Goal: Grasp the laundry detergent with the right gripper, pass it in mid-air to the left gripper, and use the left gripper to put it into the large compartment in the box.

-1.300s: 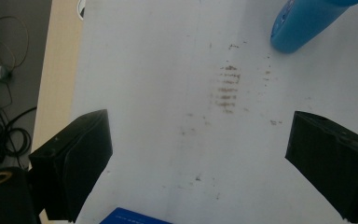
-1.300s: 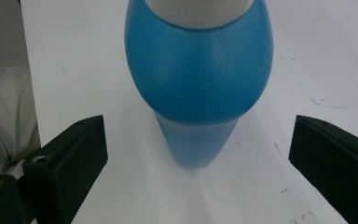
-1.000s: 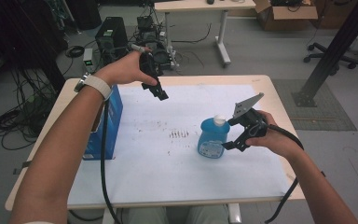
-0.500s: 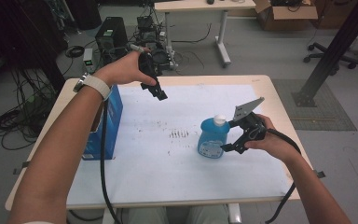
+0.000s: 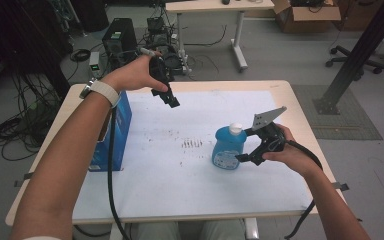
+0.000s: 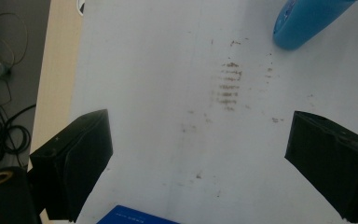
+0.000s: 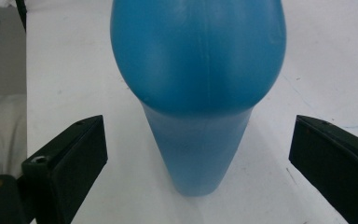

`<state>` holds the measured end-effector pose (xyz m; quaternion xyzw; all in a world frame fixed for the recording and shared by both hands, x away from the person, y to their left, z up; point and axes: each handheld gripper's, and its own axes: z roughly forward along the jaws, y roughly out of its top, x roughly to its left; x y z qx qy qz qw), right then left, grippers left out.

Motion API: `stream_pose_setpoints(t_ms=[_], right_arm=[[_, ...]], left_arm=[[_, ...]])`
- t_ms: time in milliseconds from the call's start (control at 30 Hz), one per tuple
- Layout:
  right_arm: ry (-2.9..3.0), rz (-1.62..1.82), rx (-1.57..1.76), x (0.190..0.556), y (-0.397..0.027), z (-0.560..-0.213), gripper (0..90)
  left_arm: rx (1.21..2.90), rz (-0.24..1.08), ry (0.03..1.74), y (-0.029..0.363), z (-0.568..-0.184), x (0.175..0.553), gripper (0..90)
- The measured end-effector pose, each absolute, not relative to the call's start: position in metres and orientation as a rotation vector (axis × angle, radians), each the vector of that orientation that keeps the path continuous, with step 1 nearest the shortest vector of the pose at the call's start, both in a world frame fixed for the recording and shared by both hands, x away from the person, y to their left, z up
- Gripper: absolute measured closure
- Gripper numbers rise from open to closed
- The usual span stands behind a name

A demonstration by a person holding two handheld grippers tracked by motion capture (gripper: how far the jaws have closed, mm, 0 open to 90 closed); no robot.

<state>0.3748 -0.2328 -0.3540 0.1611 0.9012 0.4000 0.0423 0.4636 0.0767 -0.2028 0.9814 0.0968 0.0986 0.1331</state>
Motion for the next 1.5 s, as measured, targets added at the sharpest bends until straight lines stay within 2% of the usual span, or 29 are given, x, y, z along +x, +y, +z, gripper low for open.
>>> stream_pose_setpoints(t_ms=[1500], right_arm=[[2.681,1.382,0.527,0.376,-0.227,-0.38,4.9]], left_arm=[[2.854,0.274,0.282,0.077,-0.206,0.463,7.8]])
